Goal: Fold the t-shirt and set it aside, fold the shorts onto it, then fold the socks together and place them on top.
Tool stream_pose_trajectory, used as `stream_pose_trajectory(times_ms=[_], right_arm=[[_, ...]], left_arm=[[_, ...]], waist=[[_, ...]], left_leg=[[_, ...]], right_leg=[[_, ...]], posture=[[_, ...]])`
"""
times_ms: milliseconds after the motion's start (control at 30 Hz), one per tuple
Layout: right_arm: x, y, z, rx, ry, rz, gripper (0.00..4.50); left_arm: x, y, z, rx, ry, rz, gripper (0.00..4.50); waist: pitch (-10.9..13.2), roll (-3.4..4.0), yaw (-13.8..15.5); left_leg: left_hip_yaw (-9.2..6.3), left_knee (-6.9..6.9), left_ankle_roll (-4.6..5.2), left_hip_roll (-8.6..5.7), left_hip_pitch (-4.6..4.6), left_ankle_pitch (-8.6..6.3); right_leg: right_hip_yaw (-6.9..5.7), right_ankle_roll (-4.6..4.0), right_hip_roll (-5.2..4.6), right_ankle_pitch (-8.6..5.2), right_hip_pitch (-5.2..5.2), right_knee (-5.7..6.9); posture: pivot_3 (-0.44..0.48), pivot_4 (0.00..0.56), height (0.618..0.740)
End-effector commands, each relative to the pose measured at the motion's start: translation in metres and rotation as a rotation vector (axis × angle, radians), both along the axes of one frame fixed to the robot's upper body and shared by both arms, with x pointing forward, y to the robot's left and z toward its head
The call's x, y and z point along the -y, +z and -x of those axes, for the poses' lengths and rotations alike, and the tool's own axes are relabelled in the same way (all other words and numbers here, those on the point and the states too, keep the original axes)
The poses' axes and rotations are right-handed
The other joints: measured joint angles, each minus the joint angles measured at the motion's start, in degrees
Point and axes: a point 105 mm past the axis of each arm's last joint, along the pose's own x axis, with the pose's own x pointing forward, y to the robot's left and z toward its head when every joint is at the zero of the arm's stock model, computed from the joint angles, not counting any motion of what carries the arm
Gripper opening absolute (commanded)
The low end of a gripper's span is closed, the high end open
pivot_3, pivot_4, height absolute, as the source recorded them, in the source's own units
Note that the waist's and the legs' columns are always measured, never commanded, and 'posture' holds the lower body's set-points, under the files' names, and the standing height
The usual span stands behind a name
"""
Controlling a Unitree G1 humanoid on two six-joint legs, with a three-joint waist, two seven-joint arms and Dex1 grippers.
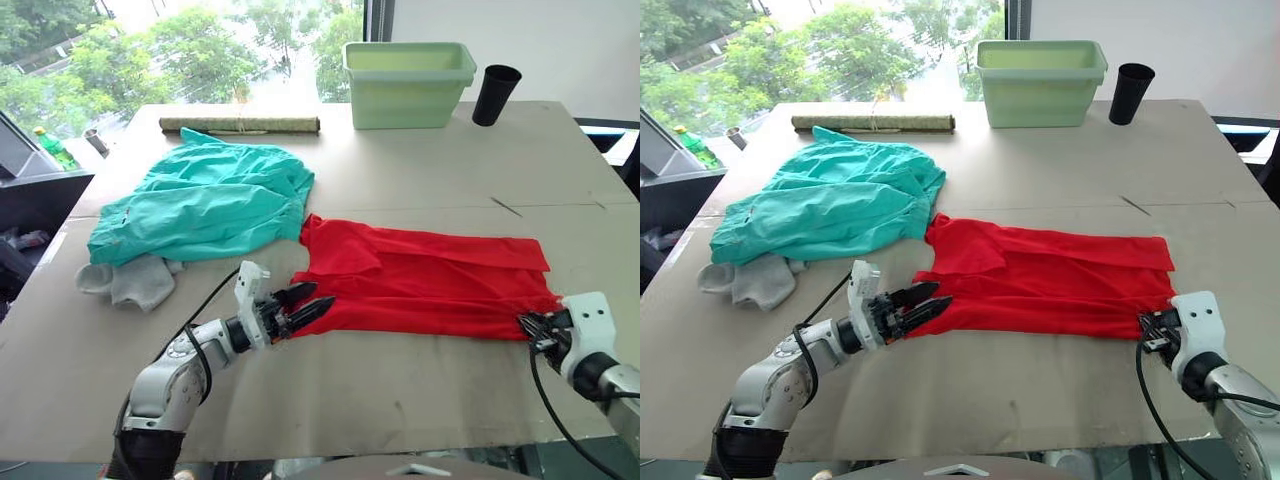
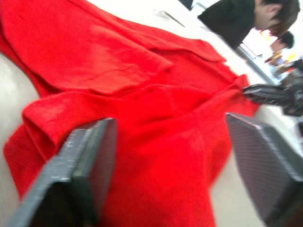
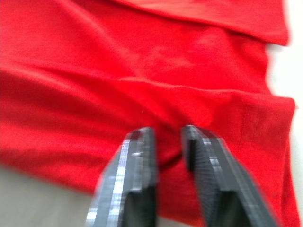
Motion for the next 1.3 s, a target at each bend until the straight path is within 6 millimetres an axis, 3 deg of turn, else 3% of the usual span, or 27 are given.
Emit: stream_pose_trajectory(times_ms=[33,100,233,400,600,700,867,933,967,1067,1133,1233,1300], right_arm=[[-0.011,0.030,0.004,0.077,0.196,0.093,2.76],[-0.008,0.039,-0.006,0.068,0.246,0.161,2.76],[-0.006,0.061,-0.034,0.057,0.361,0.305,2.76],[0.005,0.080,-0.091,-0.040,0.431,0.488,2.76],[0.023,0.080,-0.134,-0.209,0.472,0.613,2.76],[0.027,0.080,-0.147,-0.273,0.511,0.653,2.76],[0.026,0.063,-0.158,-0.455,0.616,0.723,2.76],[0.027,0.055,-0.162,-0.481,0.615,0.744,2.26],[0.028,0.053,-0.163,-0.489,0.613,0.760,1.91],[0.030,0.053,-0.167,-0.477,0.605,0.799,1.09],[0.031,0.057,-0.168,-0.454,0.608,0.834,0.18],[0.034,0.061,-0.172,-0.426,0.608,0.896,0.00],[0.029,0.067,-0.184,-0.366,0.599,0.959,0.00]], left_arm=[[0.001,0.027,0.007,0.122,-0.166,-0.121,4.50],[-0.003,0.036,0.002,0.152,-0.226,-0.205,4.50],[-0.006,0.051,-0.032,0.187,-0.202,-0.379,4.50],[0.002,0.071,-0.096,0.244,-0.173,-0.587,4.50],[0.021,0.082,-0.132,0.274,-0.224,-0.692,4.50],[0.020,0.075,-0.141,0.277,-0.280,-0.813,4.50],[0.016,0.050,-0.149,0.282,-0.449,-1.113,4.50],[0.014,0.039,-0.153,0.276,-0.464,-1.164,4.50],[0.013,0.035,-0.153,0.277,-0.476,-1.183,3.98],[0.009,0.028,-0.155,0.273,-0.502,-1.212,3.35],[0.007,0.028,-0.154,0.254,-0.506,-1.188,2.42],[0.004,0.030,-0.146,0.221,-0.504,-1.104,1.26],[0.000,0.027,-0.129,0.153,-0.463,-1.002,0.39]], waist=[[0.06,0.10,-0.08],[0.18,0.18,-0.15],[0.69,0.25,-0.13],[1.01,-0.03,-0.01],[1.09,-0.38,-0.25],[1.11,-0.41,-0.44],[1.14,-0.45,-1.36],[1.14,-0.45,-1.53],[1.13,-0.44,-1.57],[1.07,-0.38,-1.53],[1.06,-0.38,-1.56],[1.06,-0.37,-1.74],[1.03,-0.32,-2.38]], left_leg=[[0.01,-0.02,0.00,0.00,0.01,0.00],[0.05,-0.02,0.00,-0.01,0.01,0.00],[0.06,0.13,0.00,-0.01,0.03,0.00],[0.05,0.13,0.03,-0.03,-0.21,0.02],[0.12,0.08,0.19,-0.15,-0.30,0.23],[0.12,-0.12,0.20,-0.22,-0.37,0.22],[0.18,0.12,0.10,-0.23,-0.26,0.29],[0.17,0.28,0.10,-0.20,-0.24,0.28],[0.17,0.31,0.10,-0.20,-0.16,0.28],[0.16,0.33,0.09,-0.19,0.07,0.27],[0.14,0.38,-0.18,-0.19,0.10,0.17],[0.14,0.49,-0.23,-0.19,0.10,0.19],[0.15,0.48,-0.23,-0.19,0.10,0.20]], right_leg=[[0.00,0.00,0.02,0.00,0.00,-0.01],[0.01,0.00,0.05,0.00,-0.01,-0.06],[0.02,0.01,0.04,0.00,-0.01,-0.06],[-0.01,0.01,0.08,0.01,-0.17,-0.13],[0.11,0.17,0.22,0.19,-0.10,-0.21],[-0.04,0.15,0.32,0.21,-0.08,-0.38],[0.00,0.48,0.30,0.02,0.00,-0.19],[0.01,0.48,0.09,0.02,0.00,-0.04],[0.03,0.48,0.03,0.03,0.05,0.03],[0.05,0.48,-0.08,0.04,0.13,0.16],[0.03,0.44,-0.15,0.06,0.11,0.31],[0.03,0.43,-0.25,0.06,-0.01,0.61],[0.03,0.42,-0.27,0.06,-0.03,0.71]], posture=[[0.000,0.150,0.727],[0.000,0.150,0.727],[0.000,0.150,0.727],[0.000,0.150,0.727],[0.000,0.150,0.727],[0.000,0.150,0.727],[0.000,0.150,0.727],[0.000,0.150,0.727],[0.000,0.150,0.727],[0.000,0.150,0.727],[0.000,0.150,0.727],[0.000,0.150,0.727],[0.000,0.150,0.727]])
